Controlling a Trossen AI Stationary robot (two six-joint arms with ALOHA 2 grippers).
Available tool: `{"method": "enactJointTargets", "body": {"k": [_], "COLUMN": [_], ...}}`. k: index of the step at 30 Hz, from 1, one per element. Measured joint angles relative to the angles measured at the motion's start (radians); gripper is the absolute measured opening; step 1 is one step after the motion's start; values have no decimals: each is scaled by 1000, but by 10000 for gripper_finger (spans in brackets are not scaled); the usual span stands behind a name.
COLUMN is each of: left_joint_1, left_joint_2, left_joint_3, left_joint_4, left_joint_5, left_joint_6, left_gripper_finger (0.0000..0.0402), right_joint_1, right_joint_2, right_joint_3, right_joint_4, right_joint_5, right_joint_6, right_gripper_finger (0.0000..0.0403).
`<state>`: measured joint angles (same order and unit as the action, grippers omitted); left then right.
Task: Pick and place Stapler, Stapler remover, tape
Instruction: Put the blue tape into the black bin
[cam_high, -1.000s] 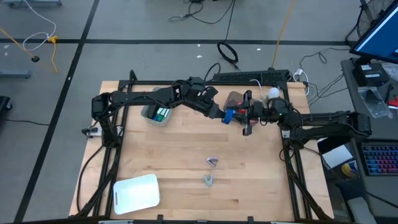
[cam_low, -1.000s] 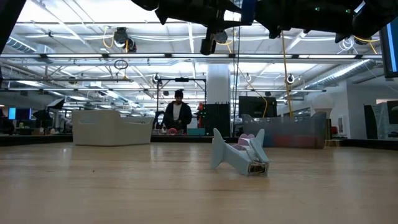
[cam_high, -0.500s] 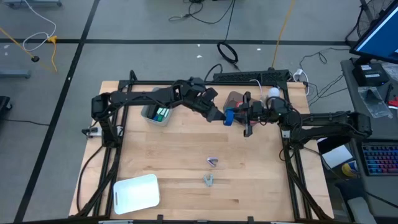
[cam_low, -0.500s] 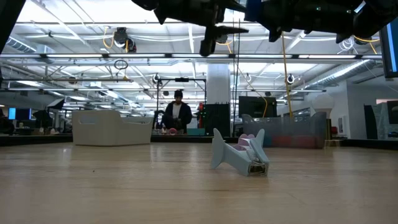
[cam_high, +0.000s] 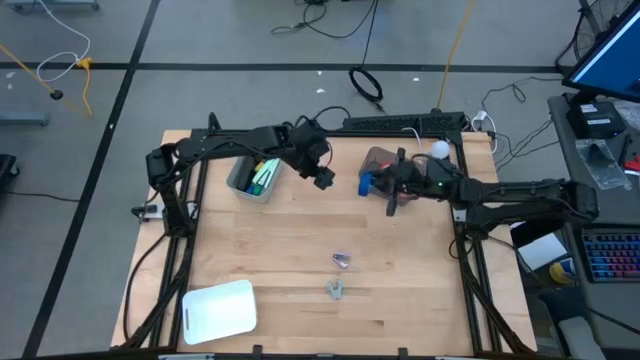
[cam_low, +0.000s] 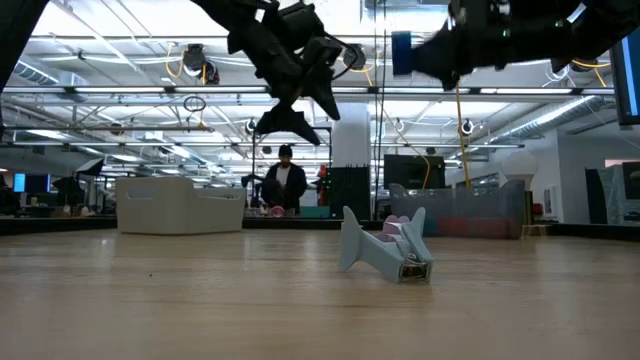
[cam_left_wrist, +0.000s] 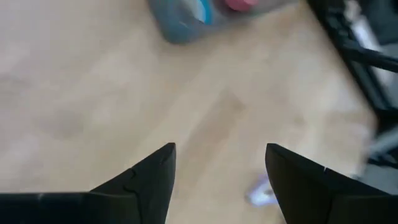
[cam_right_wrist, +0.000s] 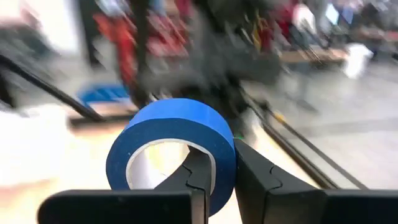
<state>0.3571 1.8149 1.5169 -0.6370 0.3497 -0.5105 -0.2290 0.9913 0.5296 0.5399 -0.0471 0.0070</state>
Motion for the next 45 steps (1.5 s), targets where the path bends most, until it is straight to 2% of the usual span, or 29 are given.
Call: {"method": "enactJointTargets", "body": {"k": [6, 11, 18, 22, 29, 34, 45], "left_joint_1": [-1, -1, -1, -1, -12, -14, 8], "left_joint_2": [0, 0, 0, 0, 0, -22, -155], "left_joint_3": [0, 2, 2, 2, 3, 3, 3], "left_joint_4": [-1, -1, 3, 15, 93, 137, 85], "left_joint_5": [-112, -192, -270, -307, -325, -307, -334], "left_joint_6": [23, 39, 59, 98, 214, 228, 296], "left_gripper_finger": [248, 248, 248, 248, 248, 248, 248], "right_joint_1": [-49, -130, -270, -314, -321, -321, -322], "right_joint_2": [-2, -2, 30, 75, 159, 197, 220], "right_joint_3": [-1, -1, -1, -1, -1, -1, -1], "right_joint_4": [-256, -402, -551, -568, -567, -577, -613], "right_joint_5": [200, 287, 280, 222, 199, 172, 148], "right_joint_6": [-76, -128, -165, -177, -211, -214, -233], "right_gripper_finger": [35, 35, 35, 35, 35, 35, 36]}}
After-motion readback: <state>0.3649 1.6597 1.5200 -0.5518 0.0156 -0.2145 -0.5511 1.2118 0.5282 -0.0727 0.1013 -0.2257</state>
